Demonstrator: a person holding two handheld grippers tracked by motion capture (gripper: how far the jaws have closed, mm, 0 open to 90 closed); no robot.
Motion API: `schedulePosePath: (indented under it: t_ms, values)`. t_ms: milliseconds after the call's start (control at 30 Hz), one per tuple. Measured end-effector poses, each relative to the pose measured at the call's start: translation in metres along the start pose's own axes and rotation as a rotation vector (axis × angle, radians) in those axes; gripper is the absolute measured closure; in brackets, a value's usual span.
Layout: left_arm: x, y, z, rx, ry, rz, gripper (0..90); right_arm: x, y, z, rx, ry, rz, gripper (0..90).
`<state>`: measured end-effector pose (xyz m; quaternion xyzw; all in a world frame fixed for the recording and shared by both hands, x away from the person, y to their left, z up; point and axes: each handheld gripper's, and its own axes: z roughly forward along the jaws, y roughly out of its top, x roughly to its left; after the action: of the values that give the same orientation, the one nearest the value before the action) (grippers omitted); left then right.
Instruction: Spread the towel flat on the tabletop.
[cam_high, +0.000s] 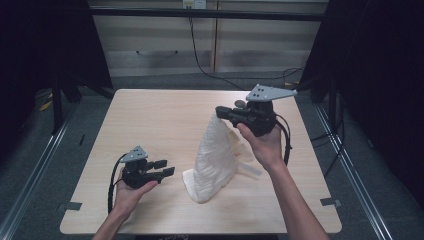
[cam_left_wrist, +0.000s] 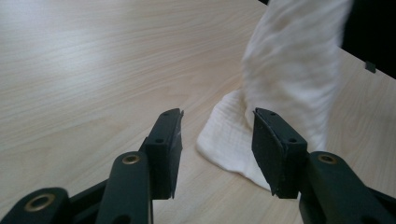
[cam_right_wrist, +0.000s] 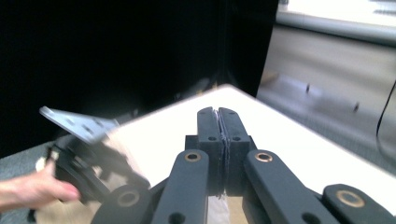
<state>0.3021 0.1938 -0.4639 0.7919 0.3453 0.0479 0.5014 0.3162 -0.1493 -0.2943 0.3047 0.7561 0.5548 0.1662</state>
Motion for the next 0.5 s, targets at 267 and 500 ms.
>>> schedulePosePath:
  t_ms: [267, 500]
  values:
    - [-0.011, -0.001, 0.012, 0.037, -0.037, 0.018, 48.2, -0.034, -0.070, 0.032, 0.121, -0.033, 0.125, 89.8]
    - [-0.025, -0.005, 0.029, 0.092, -0.061, 0.053, 45.5, -0.063, -0.125, 0.051, 0.197, -0.047, 0.243, 89.7]
